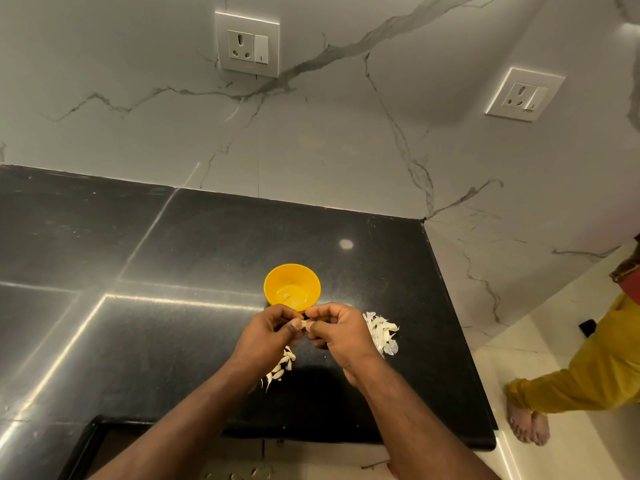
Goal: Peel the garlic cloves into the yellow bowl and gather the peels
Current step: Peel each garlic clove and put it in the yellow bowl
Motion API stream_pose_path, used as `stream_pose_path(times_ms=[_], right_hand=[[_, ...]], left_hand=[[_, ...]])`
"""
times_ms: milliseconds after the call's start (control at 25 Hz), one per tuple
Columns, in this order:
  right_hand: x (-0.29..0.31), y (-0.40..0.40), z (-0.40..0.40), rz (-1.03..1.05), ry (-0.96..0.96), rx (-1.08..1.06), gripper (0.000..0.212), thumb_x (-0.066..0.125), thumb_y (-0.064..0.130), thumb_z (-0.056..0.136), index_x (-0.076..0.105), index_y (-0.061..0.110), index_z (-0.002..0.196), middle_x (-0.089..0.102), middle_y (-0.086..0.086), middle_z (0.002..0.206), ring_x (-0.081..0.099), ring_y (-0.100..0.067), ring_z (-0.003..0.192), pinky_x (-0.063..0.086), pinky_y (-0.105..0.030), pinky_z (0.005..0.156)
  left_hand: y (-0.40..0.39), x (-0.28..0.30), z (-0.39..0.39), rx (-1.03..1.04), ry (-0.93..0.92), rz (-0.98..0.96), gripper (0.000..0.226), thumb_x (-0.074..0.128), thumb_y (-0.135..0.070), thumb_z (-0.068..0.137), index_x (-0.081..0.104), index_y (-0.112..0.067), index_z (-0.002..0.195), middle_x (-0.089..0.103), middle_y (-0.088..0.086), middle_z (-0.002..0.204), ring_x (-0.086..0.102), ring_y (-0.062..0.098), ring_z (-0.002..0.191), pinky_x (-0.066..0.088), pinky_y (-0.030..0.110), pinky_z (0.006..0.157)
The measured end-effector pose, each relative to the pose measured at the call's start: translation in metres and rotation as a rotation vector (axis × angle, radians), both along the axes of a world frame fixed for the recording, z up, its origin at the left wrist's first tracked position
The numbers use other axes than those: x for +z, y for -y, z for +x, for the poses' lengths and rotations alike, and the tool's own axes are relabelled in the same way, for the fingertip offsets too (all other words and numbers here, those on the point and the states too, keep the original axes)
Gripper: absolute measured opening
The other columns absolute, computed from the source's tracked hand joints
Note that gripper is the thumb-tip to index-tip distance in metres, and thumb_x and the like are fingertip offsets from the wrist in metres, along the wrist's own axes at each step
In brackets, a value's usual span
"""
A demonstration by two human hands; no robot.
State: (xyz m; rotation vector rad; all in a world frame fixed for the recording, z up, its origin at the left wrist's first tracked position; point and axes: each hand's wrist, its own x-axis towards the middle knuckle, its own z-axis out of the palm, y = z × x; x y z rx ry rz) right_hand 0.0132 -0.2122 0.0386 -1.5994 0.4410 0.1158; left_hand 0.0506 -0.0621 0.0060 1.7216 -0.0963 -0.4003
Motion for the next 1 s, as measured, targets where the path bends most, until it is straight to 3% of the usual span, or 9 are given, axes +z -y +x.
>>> stream_pose_path(times_ms=[200, 520, 720, 920, 1000], right_hand=[[0.0034, 0.0017, 0.0009, 0.077, -0.056, -0.049, 0.019, 0.069, -0.005, 0.084, 0.068, 0.003, 0.102, 0.073, -0.008, 0.079, 0.064, -0.012, 0.064, 0.051, -0.022, 0.058], [0.0045, 0.0032, 0.0029, 0.090, -0.099, -0.047, 0.021, 0.062, -0.009, 0.083, 0.069, 0.003, 0.098, 0.072, -0.011, 0.081, 0.066, -0.018, 0.071, 0.053, -0.023, 0.059], [0.0020, 0.0030, 0.0029, 0.012, -0.071, -0.016, 0.019, 0.064, -0.007, 0.085, 0.067, 0.008, 0.097, 0.073, -0.012, 0.083, 0.066, -0.016, 0.068, 0.052, -0.025, 0.059], [-0.0020, -0.0002, 0.0040, -0.209, -0.016, 0.009, 0.023, 0.066, 0.001, 0.084, 0.068, 0.017, 0.100, 0.074, -0.009, 0.088, 0.068, -0.013, 0.073, 0.054, -0.025, 0.064], [-0.0034, -0.0037, 0.0034, -0.291, 0.012, 0.016, 0.024, 0.065, 0.003, 0.085, 0.067, 0.021, 0.100, 0.072, -0.006, 0.087, 0.067, -0.015, 0.076, 0.057, -0.031, 0.071]], left_hand=[[-0.0009, 0.0024, -0.0030, -0.044, 0.008, 0.050, 0.012, 0.073, -0.011, 0.090, 0.073, -0.022, 0.095, 0.078, -0.003, 0.084, 0.073, 0.012, 0.076, 0.054, 0.029, 0.068], [0.0014, 0.0102, -0.0063, 0.008, 0.052, 0.104, 0.017, 0.077, -0.008, 0.086, 0.073, -0.025, 0.086, 0.077, -0.008, 0.078, 0.074, 0.012, 0.075, 0.058, 0.029, 0.071], [0.0033, 0.0099, -0.0068, 0.010, 0.085, 0.154, 0.019, 0.078, -0.009, 0.085, 0.073, -0.028, 0.085, 0.077, -0.008, 0.078, 0.073, 0.009, 0.073, 0.058, 0.029, 0.072], [0.0064, 0.0074, -0.0074, 0.026, 0.099, 0.182, 0.022, 0.079, -0.010, 0.084, 0.072, -0.031, 0.080, 0.076, -0.012, 0.074, 0.073, 0.008, 0.070, 0.058, 0.029, 0.070], [0.0082, 0.0072, -0.0081, 0.023, 0.097, 0.176, 0.020, 0.079, -0.011, 0.085, 0.072, -0.029, 0.080, 0.075, -0.012, 0.072, 0.072, 0.008, 0.069, 0.057, 0.028, 0.068]])
